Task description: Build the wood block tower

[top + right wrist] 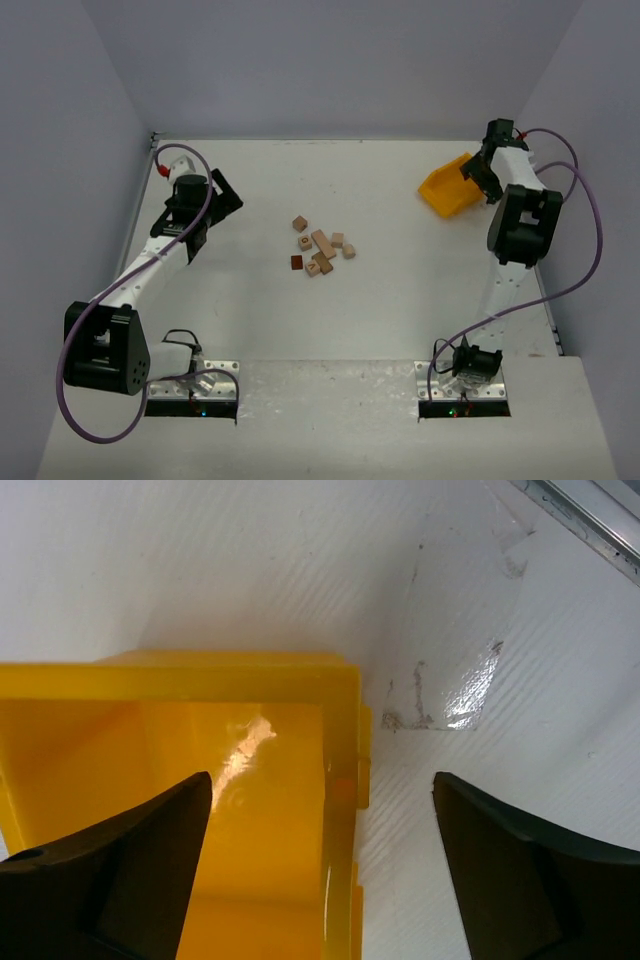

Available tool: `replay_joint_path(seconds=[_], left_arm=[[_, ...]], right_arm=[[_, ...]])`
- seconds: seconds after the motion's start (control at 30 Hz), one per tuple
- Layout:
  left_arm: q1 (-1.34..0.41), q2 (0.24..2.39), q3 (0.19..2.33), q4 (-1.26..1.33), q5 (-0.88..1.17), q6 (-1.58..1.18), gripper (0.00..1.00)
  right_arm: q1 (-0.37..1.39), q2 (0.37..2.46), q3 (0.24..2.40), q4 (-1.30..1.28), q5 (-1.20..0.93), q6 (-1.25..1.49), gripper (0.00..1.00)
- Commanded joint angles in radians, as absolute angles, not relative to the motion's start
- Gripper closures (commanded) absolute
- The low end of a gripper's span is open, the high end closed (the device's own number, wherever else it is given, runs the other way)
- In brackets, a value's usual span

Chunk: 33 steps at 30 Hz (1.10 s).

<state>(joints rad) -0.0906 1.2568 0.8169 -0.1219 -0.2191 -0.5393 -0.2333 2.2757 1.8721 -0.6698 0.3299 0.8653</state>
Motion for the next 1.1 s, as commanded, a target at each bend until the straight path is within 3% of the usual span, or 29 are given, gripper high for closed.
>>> replay_joint_path(seconds=[0.0,0.23,0.4,0.53,0.7,1.07], left_arm=[[-0.091,1.240,0.847,-0.135,-0.200,-0.555,0.00],[-0.092,1.185,0.809,-0.146,-0.156,-0.563,0.00],[-0.092,1.119,0.764,-0.146,-0.143,-0.568,0.00],[-0.092,1.037,0.695,-0.123,-0.138,-0.574,0.00],[-0.092,1.000,0.654,-0.092,-0.142,-0.592,0.00],[-0.092,1.016,0.630,-0.041,-0.114,-0.603,0.00]], right_arm=[[-0.223,2.113,1.834,-0.565,0.249,0.749,0.04],[-0.094,1.863,1.655,-0.423,0.104,0.433,0.01],[0.146,1.637,1.351,-0.278,0.088,0.209,0.01],[0.392,1.522,1.139,-0.212,0.078,0.213,0.01],[0.621,1.563,1.076,-0.130,0.158,0.212,0.01],[0.810,1.905,1.364,-0.193,0.310,0.227,0.01]])
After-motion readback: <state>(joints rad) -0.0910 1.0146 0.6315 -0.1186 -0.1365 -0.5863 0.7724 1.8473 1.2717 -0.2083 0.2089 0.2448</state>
